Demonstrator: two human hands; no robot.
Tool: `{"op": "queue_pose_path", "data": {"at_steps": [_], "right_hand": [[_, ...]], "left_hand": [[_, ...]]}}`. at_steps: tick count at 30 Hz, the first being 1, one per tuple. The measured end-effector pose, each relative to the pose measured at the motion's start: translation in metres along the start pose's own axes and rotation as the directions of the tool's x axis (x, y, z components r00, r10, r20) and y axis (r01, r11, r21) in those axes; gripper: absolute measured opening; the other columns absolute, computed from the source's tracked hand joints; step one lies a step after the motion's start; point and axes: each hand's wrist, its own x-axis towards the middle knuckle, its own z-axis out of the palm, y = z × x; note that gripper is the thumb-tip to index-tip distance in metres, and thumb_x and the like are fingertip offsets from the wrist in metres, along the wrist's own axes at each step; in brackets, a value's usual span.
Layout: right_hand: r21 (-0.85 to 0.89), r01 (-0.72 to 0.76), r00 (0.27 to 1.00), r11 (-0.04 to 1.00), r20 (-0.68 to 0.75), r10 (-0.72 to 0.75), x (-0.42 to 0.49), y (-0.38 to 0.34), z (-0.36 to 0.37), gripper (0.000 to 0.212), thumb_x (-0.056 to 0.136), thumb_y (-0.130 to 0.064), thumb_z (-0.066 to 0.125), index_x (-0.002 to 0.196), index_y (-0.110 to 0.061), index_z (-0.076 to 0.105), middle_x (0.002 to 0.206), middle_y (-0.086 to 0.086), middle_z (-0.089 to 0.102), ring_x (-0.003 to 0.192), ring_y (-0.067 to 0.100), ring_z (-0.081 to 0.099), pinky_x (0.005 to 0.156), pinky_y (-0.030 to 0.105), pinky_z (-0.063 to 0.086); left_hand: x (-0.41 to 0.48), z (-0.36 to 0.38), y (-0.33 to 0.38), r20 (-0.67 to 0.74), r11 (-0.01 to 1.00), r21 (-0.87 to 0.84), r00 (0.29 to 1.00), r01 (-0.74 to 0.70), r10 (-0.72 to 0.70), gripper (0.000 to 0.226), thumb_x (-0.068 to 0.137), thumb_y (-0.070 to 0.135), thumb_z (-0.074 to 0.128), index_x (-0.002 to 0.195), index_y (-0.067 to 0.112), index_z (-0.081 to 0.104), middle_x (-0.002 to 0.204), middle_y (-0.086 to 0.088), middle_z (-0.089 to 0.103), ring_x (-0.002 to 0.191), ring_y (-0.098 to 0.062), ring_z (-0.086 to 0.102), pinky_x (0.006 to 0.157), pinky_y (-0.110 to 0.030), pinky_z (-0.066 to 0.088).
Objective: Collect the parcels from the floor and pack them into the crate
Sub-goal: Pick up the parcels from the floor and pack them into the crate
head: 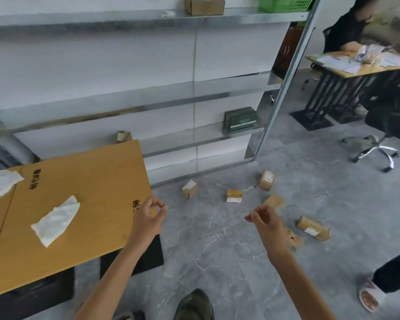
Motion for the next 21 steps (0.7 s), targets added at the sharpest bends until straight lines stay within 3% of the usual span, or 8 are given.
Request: {"op": "queue_pose_path", "data": {"at_steps": [3, 7, 13, 21], "right_hand": [[-0.016, -0.018, 0.999, 1.000, 0.043, 0.019, 0.035, -0.002, 0.013, 0.009, 0.090, -0.007, 0.059, 0.082, -0.011, 0.059, 0.071, -0.003, 0.071, 0.067, 0.002, 0.069, 0.059, 0.005, 0.047], [-0.050, -0.046, 0.994, 0.998, 0.099, 0.051, 0.091, -0.003, 0.031, 0.007, 0.090, -0.008, 0.058, 0.084, -0.012, 0.060, 0.072, -0.005, 0.073, 0.070, 0.008, 0.070, 0.066, 0.017, 0.051], [-0.096, -0.129, 0.987, 0.987, 0.081, 0.137, 0.180, -0.014, 0.064, 0.009, 0.091, -0.007, 0.057, 0.083, -0.011, 0.059, 0.067, -0.004, 0.072, 0.067, 0.011, 0.070, 0.075, 0.029, 0.055], [-0.101, -0.202, 0.964, 0.974, 0.154, 0.216, 0.291, -0.033, 0.101, 0.007, 0.093, -0.010, 0.055, 0.088, -0.006, 0.058, 0.076, 0.006, 0.071, 0.075, 0.017, 0.069, 0.077, 0.027, 0.054]], "left_hand": [[0.034, 0.010, -0.004, 0.029, 0.999, 0.004, 0.999, 0.043, -0.043, 0.014, 0.089, 0.020, 0.059, 0.077, 0.017, 0.052, 0.098, 0.007, 0.066, 0.097, 0.005, 0.052, 0.072, -0.017, 0.039], [0.082, 0.021, -0.025, 0.112, 0.990, -0.016, 0.984, 0.139, -0.137, 0.018, 0.089, 0.025, 0.059, 0.082, 0.008, 0.054, 0.096, 0.000, 0.069, 0.100, -0.002, 0.057, 0.078, -0.023, 0.039], [0.159, 0.034, -0.048, 0.115, 0.946, -0.050, 0.943, 0.319, -0.312, 0.014, 0.091, 0.018, 0.056, 0.081, 0.011, 0.062, 0.089, 0.000, 0.069, 0.093, -0.014, 0.063, 0.076, -0.027, 0.044], [0.278, 0.083, -0.025, 0.188, 0.921, 0.003, 0.904, 0.390, -0.384, 0.011, 0.094, 0.019, 0.051, 0.091, 0.017, 0.061, 0.095, 0.002, 0.068, 0.096, -0.013, 0.061, 0.083, -0.030, 0.043]]}}
